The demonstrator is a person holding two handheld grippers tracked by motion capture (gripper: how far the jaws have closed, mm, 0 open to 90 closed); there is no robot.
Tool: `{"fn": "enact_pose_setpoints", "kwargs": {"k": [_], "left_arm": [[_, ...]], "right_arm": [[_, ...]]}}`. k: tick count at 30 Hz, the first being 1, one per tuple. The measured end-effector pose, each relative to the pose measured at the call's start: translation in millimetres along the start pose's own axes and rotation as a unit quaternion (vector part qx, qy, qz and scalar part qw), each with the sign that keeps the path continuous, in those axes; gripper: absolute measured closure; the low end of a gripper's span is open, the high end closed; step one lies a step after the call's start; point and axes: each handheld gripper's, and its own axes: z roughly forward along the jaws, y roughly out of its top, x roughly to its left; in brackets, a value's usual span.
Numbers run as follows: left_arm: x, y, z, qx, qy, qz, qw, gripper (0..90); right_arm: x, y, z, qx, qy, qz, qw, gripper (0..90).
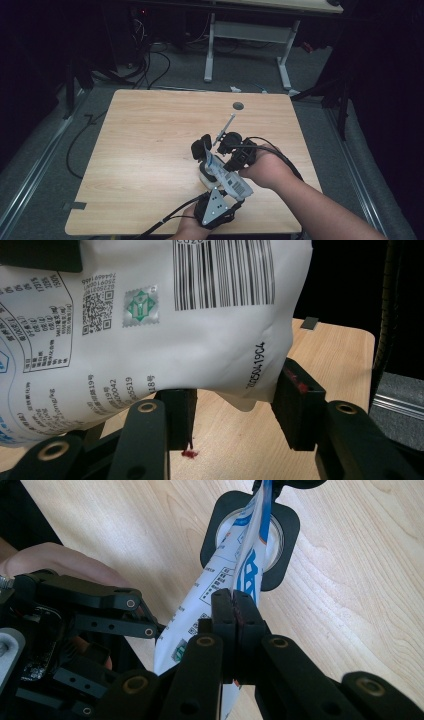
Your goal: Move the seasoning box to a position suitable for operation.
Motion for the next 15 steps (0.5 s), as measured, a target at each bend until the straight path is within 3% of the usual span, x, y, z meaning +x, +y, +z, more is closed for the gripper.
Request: {"fn": "enact_pose_setpoints", "kwargs": {"k": [15], "left_arm": [[2.1,1.6,-1.6,-0.003,-0.001,-0.002,1.0,55.8]], "right_arm": [[0.3,2.8,-1.8,-0.002,-0.001,-0.001,1.0,90.0]]}}
